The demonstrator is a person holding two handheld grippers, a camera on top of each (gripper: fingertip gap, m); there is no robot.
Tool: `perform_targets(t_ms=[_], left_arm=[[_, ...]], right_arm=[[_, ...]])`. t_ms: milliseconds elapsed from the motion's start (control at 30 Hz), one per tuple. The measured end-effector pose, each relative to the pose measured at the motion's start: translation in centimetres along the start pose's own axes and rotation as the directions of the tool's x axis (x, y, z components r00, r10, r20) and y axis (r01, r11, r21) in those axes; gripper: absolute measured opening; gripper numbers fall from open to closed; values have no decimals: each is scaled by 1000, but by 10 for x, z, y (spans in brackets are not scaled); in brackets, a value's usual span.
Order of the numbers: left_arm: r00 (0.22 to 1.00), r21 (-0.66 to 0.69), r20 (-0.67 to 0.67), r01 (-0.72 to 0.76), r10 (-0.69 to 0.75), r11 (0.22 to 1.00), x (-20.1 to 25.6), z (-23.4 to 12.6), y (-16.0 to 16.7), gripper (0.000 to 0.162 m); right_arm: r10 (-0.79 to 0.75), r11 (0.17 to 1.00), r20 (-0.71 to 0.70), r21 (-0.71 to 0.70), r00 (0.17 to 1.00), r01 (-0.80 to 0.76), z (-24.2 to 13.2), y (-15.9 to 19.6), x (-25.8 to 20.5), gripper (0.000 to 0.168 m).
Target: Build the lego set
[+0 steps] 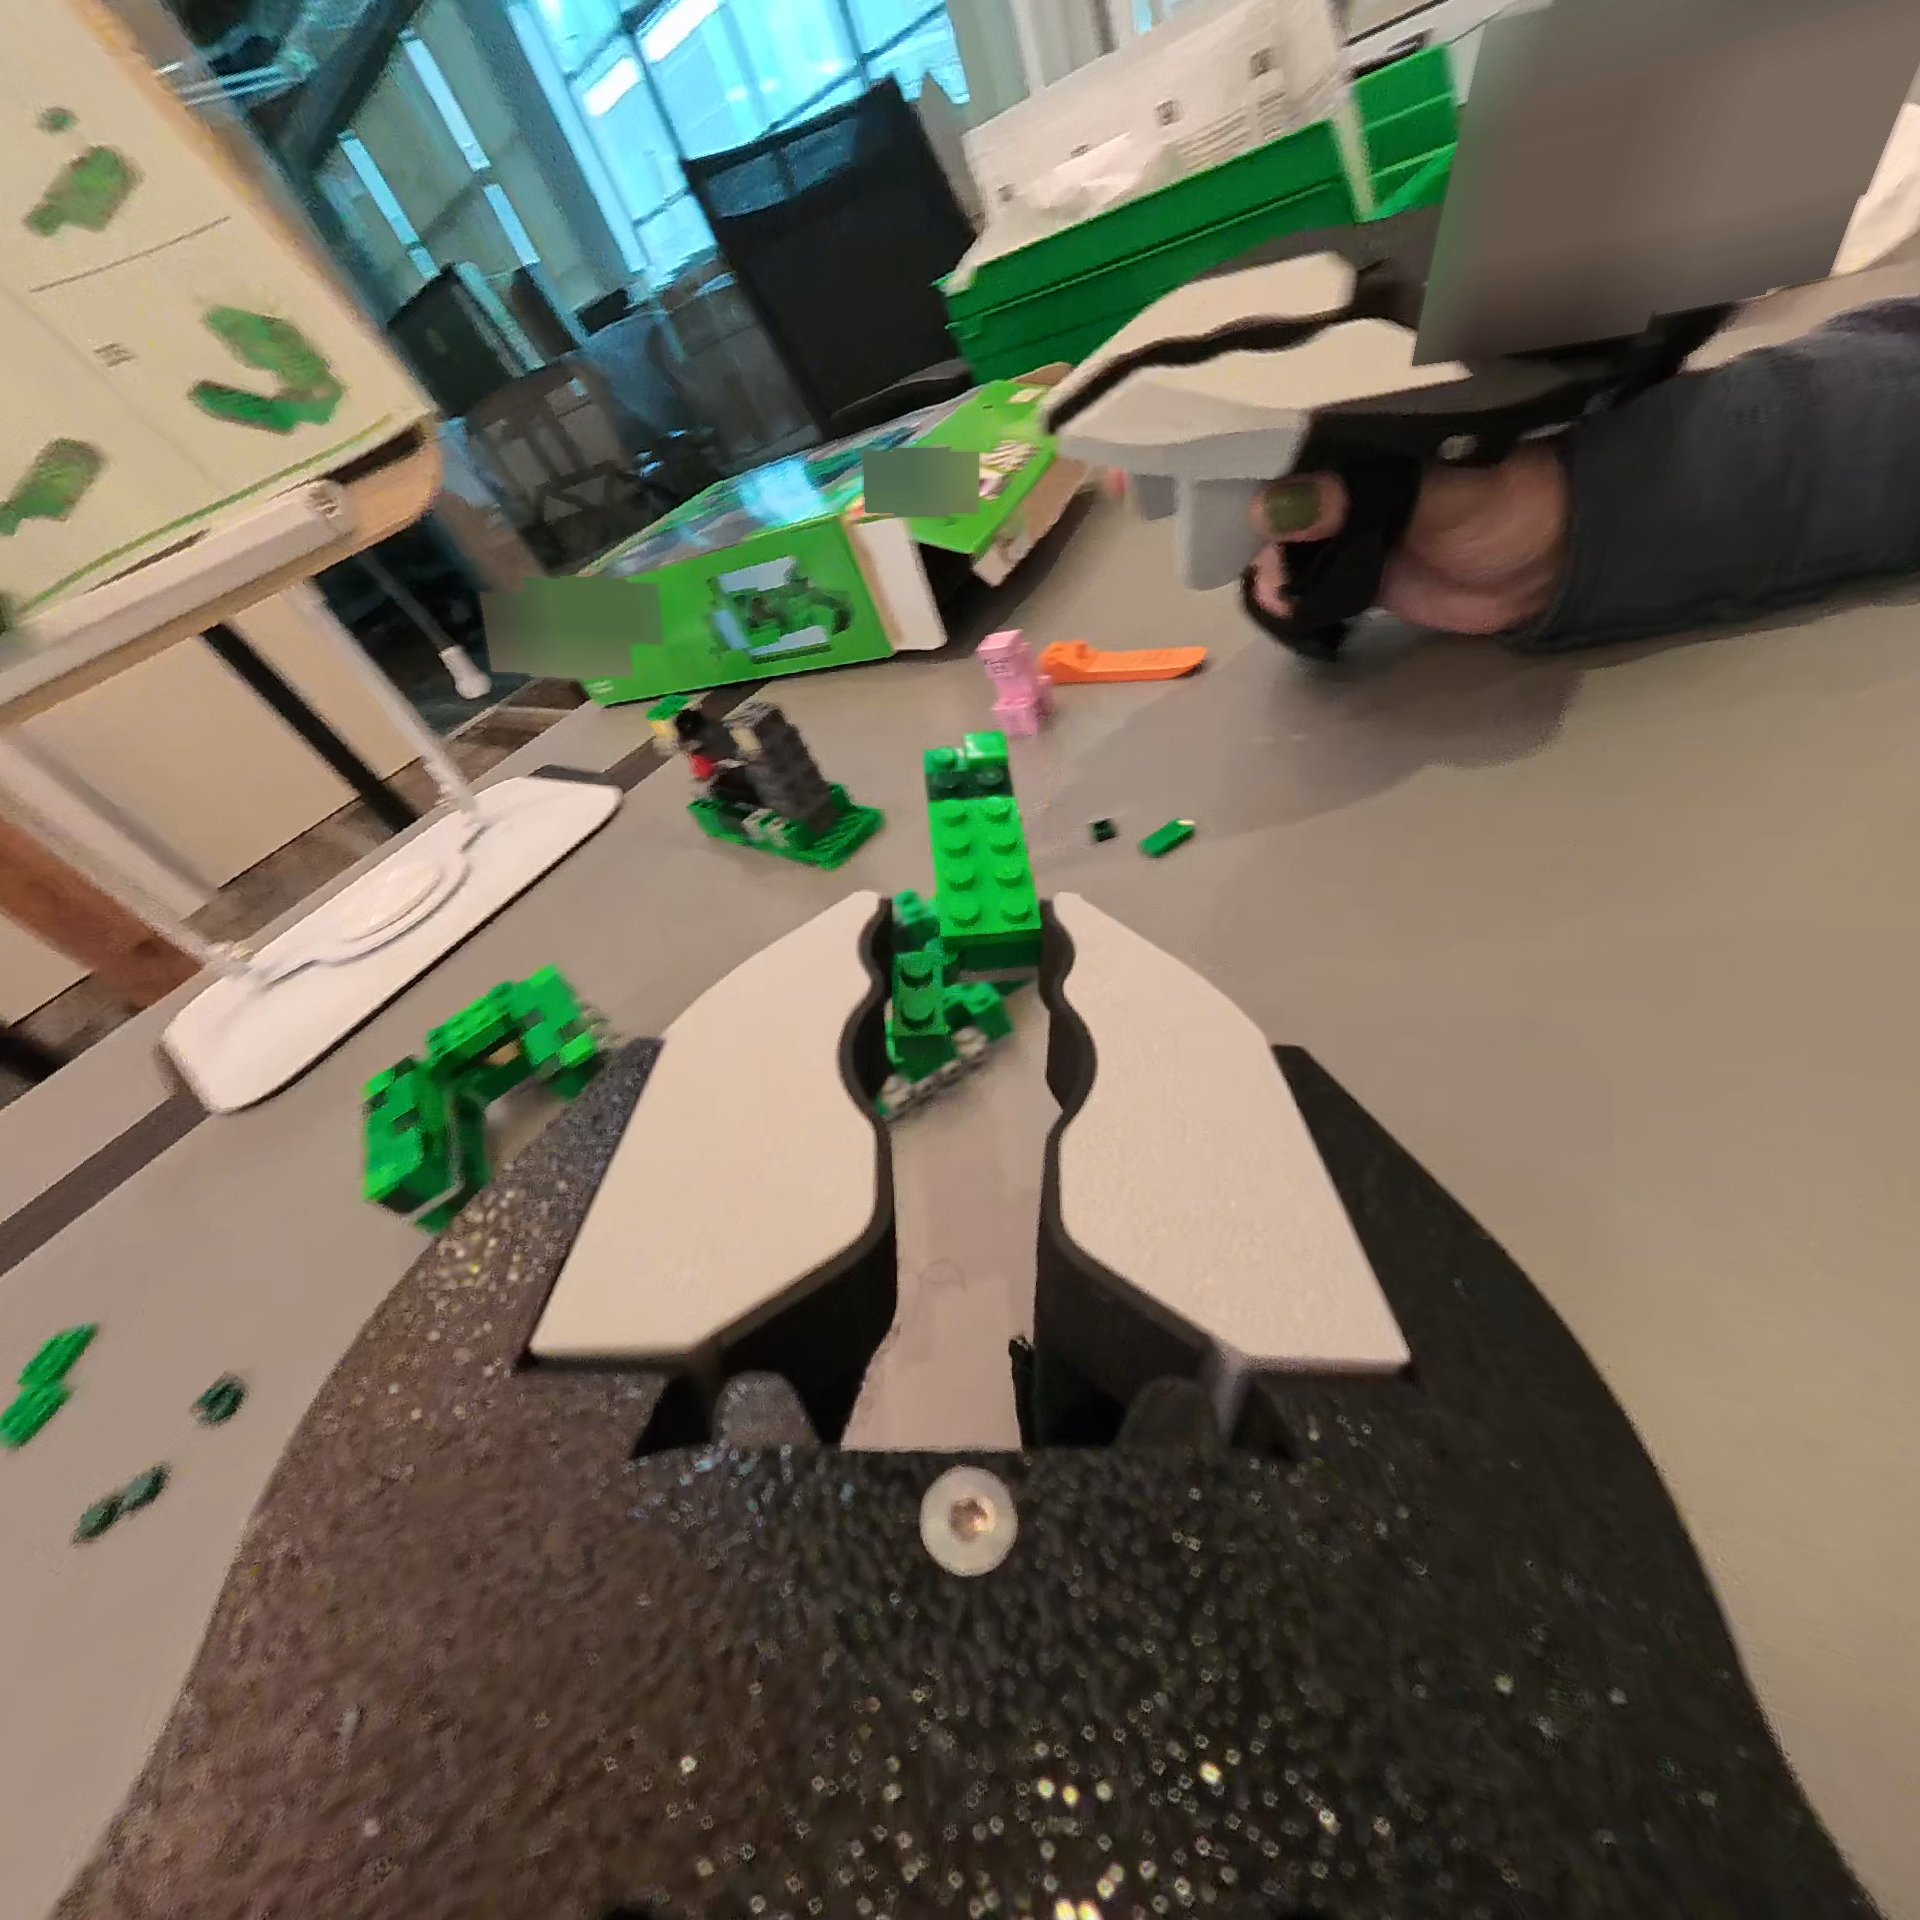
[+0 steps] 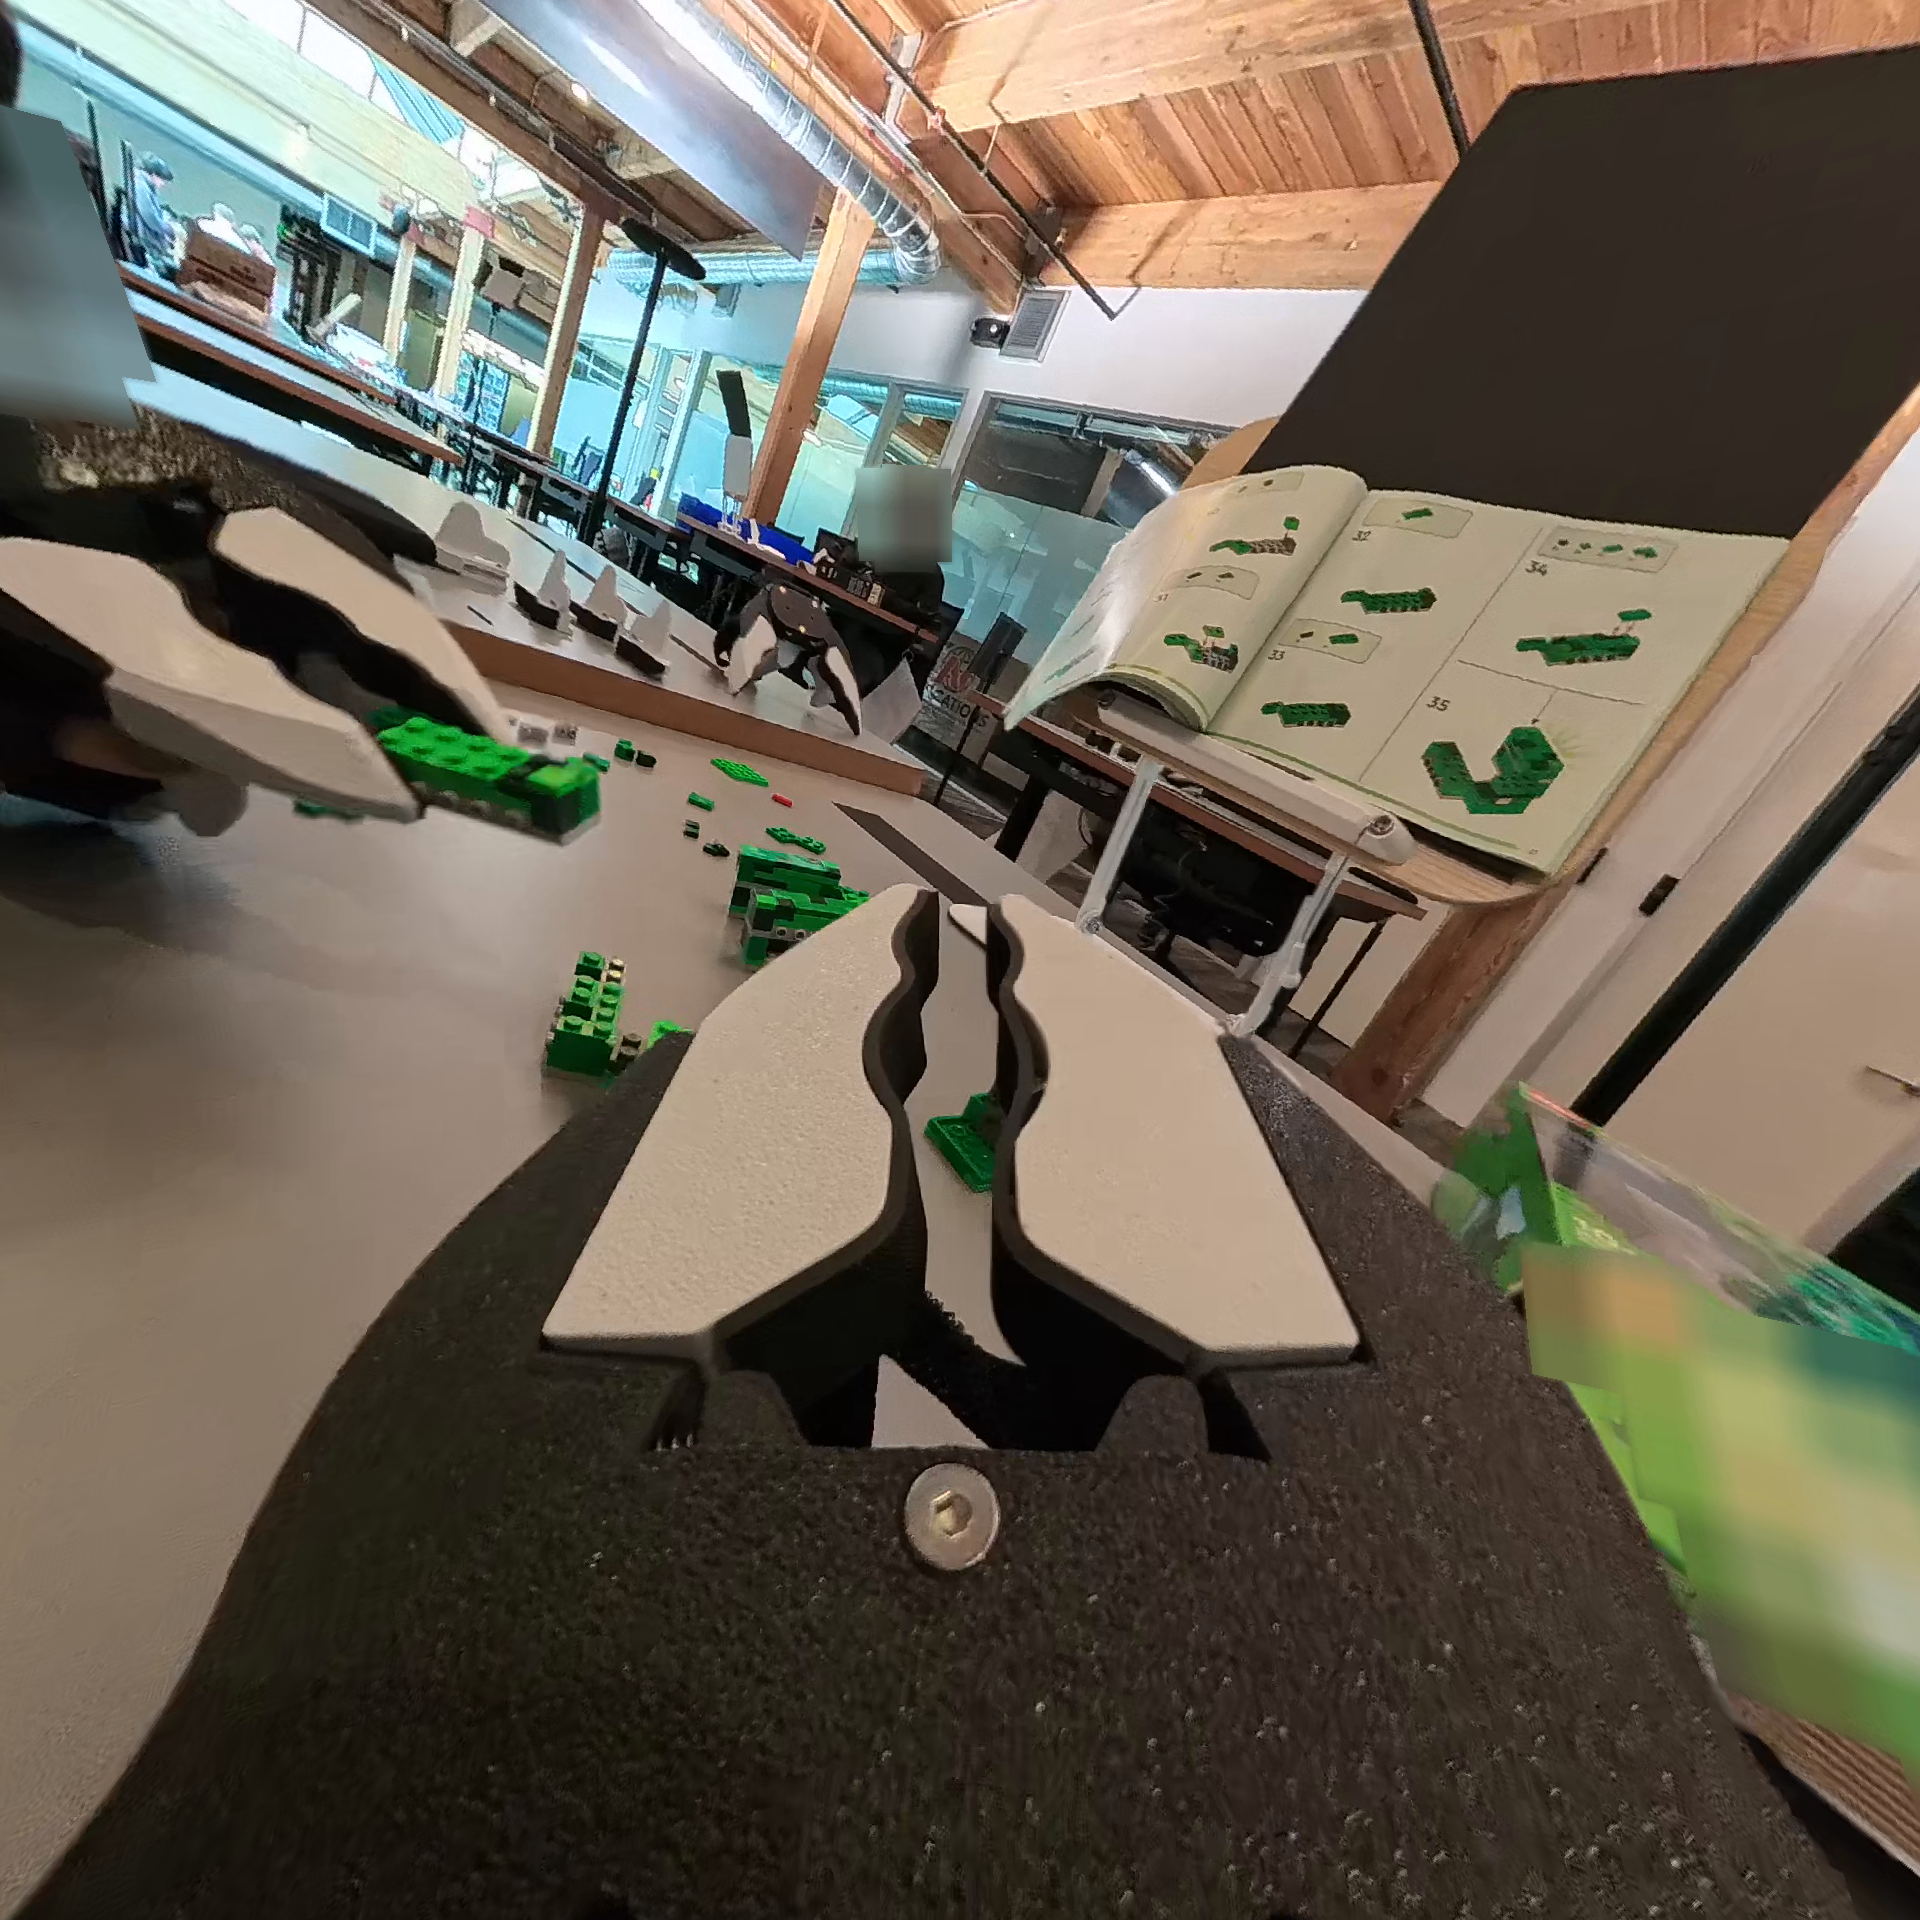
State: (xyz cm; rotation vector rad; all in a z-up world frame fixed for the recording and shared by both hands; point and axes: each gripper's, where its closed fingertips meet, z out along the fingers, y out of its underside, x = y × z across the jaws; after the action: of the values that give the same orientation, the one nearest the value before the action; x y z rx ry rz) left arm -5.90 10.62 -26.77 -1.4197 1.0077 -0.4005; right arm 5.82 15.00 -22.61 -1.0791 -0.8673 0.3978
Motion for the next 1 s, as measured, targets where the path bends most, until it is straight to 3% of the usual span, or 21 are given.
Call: perform_targets(t_ms=[100, 200, 333, 500, 567, 667, 800, 1000], left_arm=[[998, -33, 63, 3, -1, 999, -15, -3, 6, 26], [999, -91, -21, -31, 29, 995, -11, -1, 18, 26], [991, -96, -110, -92, 81, 991, -6, -4, 24, 26], [983, -63, -175, -57, 46, 996, -3, -10, 23, 26], [984, -60, -175, -49, 37, 997, -5, -11, 23, 26], [990, -79, -137, -51, 40, 996, -10, -11, 26, 26], [997, -103, -69, -48, 40, 993, -21, -11, 29, 26], [1000, -116, 17, -16, 18, 993, -36, -14, 31, 26]], right_arm=[[-63, 997, 35, -40, 997, 64, 11, -2, -15, 13], [-16, 996, 250, -80, 968, 38, 23, -2, -64, 17], [-16, 989, 525, -119, 851, 93, 23, 3, -112, 23], [-11, 989, 533, -119, 846, 88, 34, -3, -101, 34], [-24, 991, 447, -107, 894, 80, 47, -5, -86, 41], [-67, 998, 123, 12, 990, 66, 67, -16, -38, 32], [-171, 983, -247, -114, 954, 147, 80, -1, 21, 27], [-204, 966, -366, -226, 908, 126, 88, 22, 35, 23]])
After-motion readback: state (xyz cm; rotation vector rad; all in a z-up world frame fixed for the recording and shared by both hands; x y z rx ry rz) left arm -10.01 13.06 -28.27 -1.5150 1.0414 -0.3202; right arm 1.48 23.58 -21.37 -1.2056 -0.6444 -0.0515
